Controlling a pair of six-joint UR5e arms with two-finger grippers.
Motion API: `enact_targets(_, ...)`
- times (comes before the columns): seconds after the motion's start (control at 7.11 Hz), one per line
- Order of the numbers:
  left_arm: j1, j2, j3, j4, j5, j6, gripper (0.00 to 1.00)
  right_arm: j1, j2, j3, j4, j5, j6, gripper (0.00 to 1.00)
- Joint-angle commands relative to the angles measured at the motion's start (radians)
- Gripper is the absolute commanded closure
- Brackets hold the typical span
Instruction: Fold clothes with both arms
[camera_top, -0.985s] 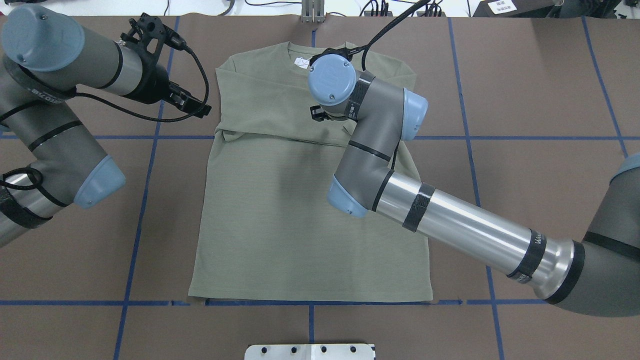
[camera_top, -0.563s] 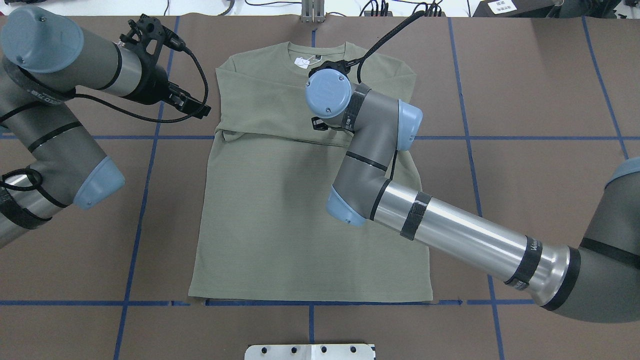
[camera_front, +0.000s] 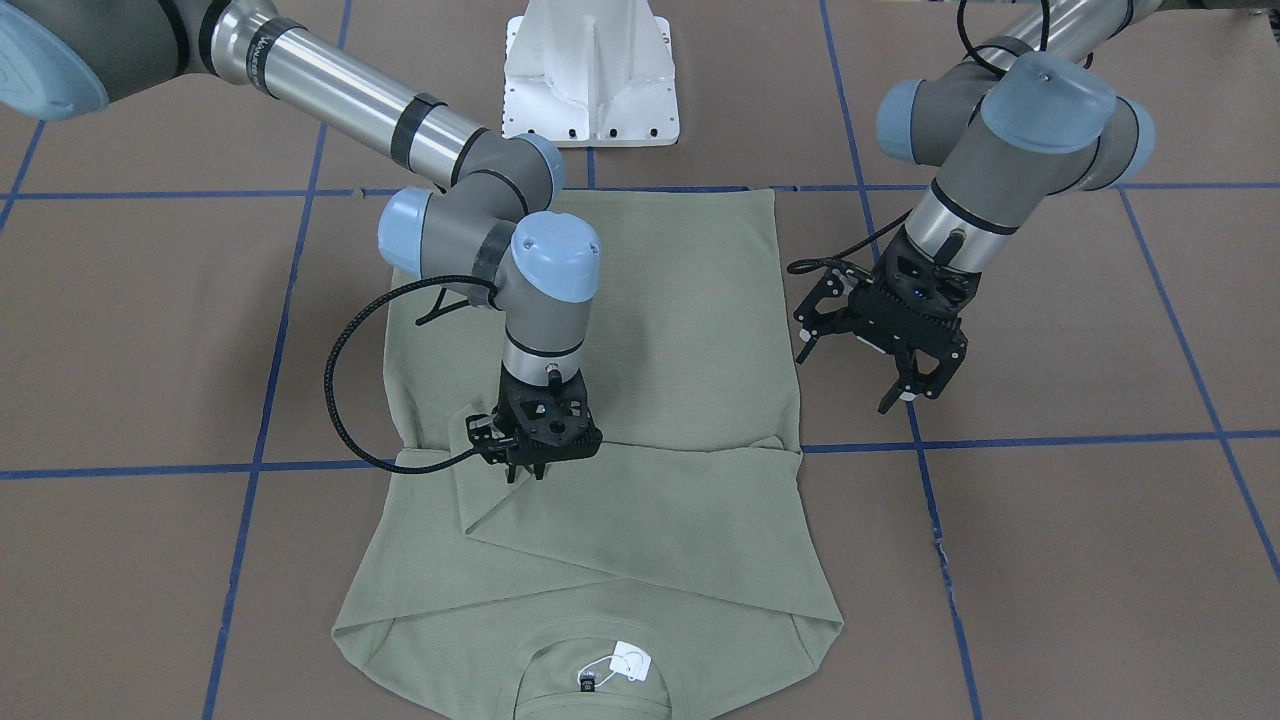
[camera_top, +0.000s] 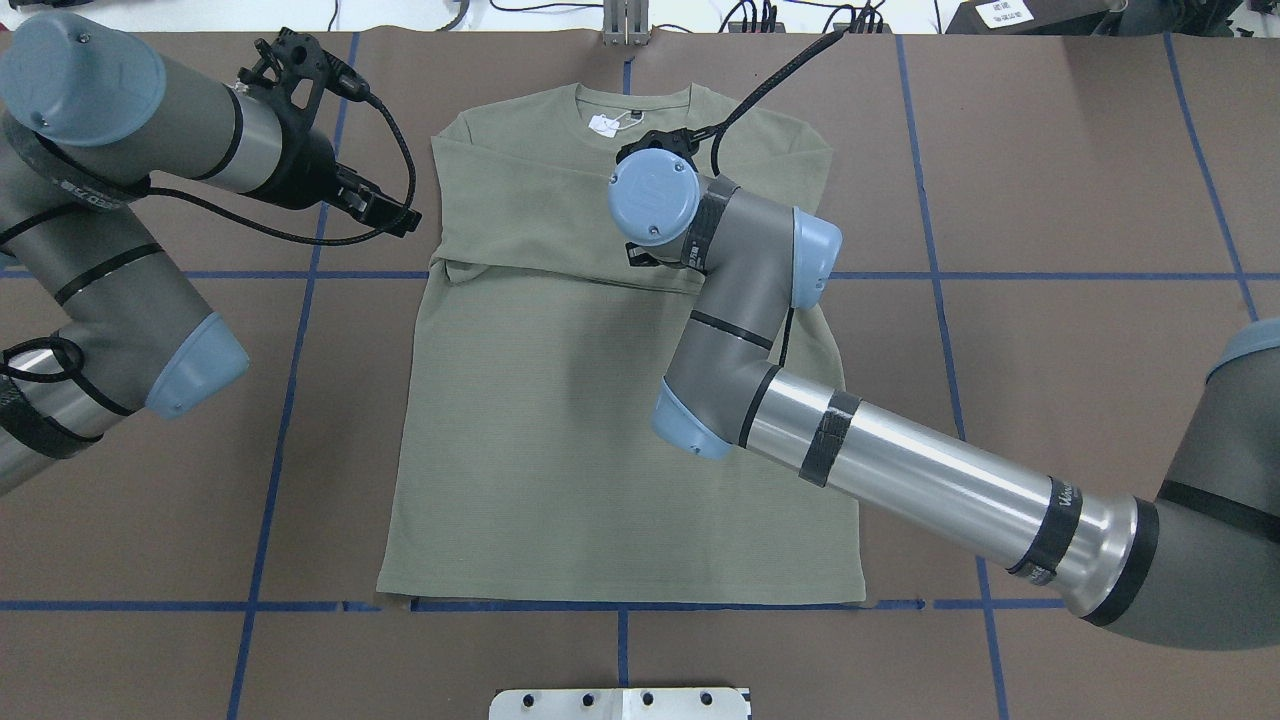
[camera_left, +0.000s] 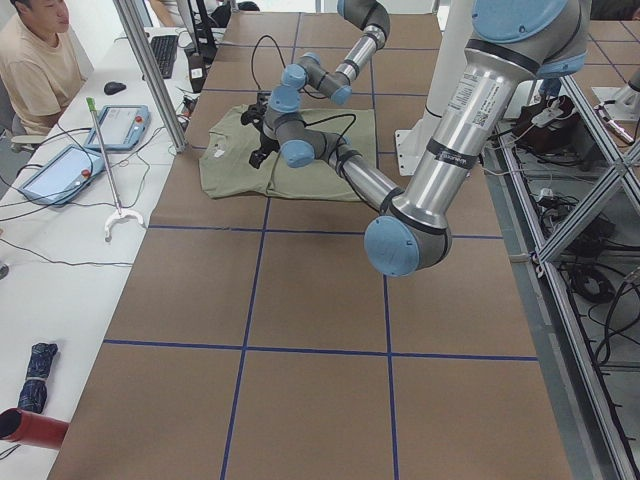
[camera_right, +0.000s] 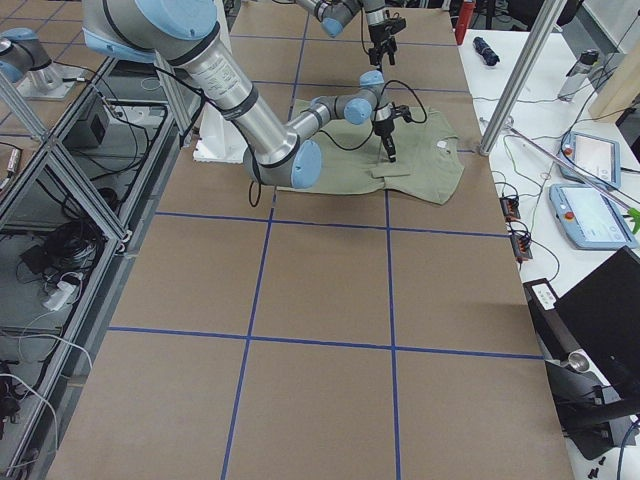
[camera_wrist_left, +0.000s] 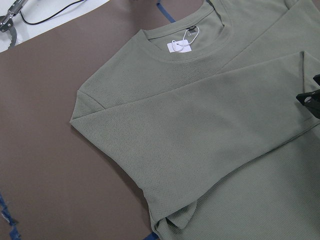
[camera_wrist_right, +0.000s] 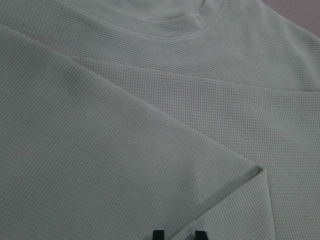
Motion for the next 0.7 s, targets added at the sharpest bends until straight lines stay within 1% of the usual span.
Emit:
enact_targets(0.0,0.0,0.002,-0.002,-0.001,0.0,-0.001,0.0,0.0,-0.004,0.0,-0.015,-0.003,-0.006,0.99)
enact_targets(0.42,0.001,0.0,-0.005,-0.001,0.0,-0.004,0.0,0.017,-0.007,0.021,-0.033,0.001,-0.024,1.0)
enact_targets(0.56,0.002,0.0,-0.006,-0.001,0.0,-0.007,0.0,0.033,-0.018,0.05,-0.082,0.004,-0.076,1.0)
